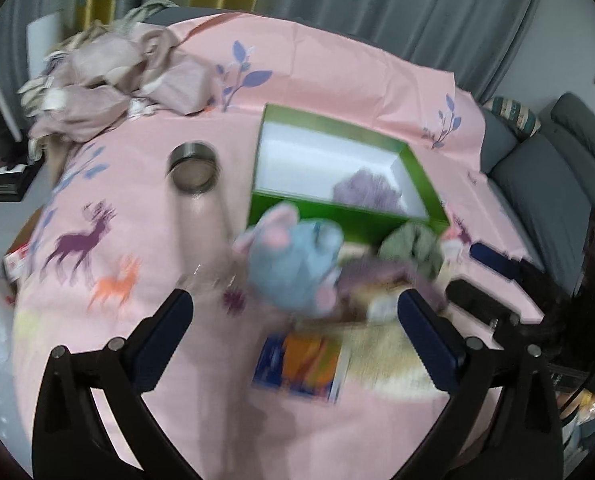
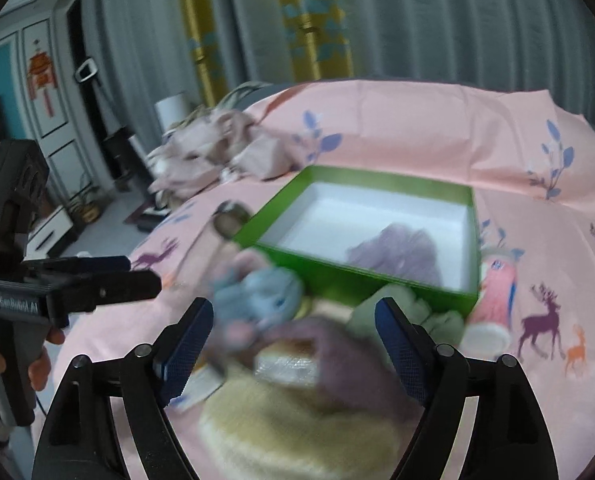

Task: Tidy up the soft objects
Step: 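Lower the bath puff into the green box and open the right gripper, then move the right gripper to the blue tissue pack and grasp it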

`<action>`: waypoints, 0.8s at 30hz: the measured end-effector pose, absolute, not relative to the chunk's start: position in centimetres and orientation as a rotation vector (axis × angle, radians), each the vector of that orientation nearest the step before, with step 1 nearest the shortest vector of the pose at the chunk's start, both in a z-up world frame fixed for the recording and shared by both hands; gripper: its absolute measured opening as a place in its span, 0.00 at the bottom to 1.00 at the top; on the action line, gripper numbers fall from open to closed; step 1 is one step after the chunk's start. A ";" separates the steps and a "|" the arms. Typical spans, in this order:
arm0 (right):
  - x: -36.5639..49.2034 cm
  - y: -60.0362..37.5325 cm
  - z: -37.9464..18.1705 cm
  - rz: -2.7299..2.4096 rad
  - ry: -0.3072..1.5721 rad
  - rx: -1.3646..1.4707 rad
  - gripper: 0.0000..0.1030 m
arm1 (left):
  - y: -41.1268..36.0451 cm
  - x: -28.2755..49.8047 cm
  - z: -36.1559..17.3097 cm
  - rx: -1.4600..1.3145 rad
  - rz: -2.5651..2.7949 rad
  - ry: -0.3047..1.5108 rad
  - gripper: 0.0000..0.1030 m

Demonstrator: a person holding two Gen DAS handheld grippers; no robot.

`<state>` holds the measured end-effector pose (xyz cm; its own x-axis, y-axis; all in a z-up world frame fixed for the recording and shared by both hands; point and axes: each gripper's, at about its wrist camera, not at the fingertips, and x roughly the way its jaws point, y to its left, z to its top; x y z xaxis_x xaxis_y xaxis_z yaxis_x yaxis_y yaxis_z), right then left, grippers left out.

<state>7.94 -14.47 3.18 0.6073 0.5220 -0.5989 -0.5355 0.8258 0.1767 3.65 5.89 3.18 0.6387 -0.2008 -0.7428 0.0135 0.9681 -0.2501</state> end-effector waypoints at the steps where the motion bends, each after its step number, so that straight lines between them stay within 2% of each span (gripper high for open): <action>1: 7.3 -14.5 3.1 0.612 0.684 -0.020 0.81 | 5.9 2.7 3.1 -0.229 -0.114 0.874 0.99; 10: 3.7 -13.6 4.4 0.671 0.655 0.009 0.81 | 6.4 -2.7 2.8 -0.262 -0.038 0.875 0.99; 18: 1.9 -13.1 4.3 0.645 0.658 -0.011 0.81 | 6.5 -3.5 2.9 -0.303 -0.053 0.825 0.99; 24: 0.6 -13.2 2.9 0.597 0.658 -0.045 0.81 | 7.1 -2.0 0.8 -0.326 -0.075 0.844 0.99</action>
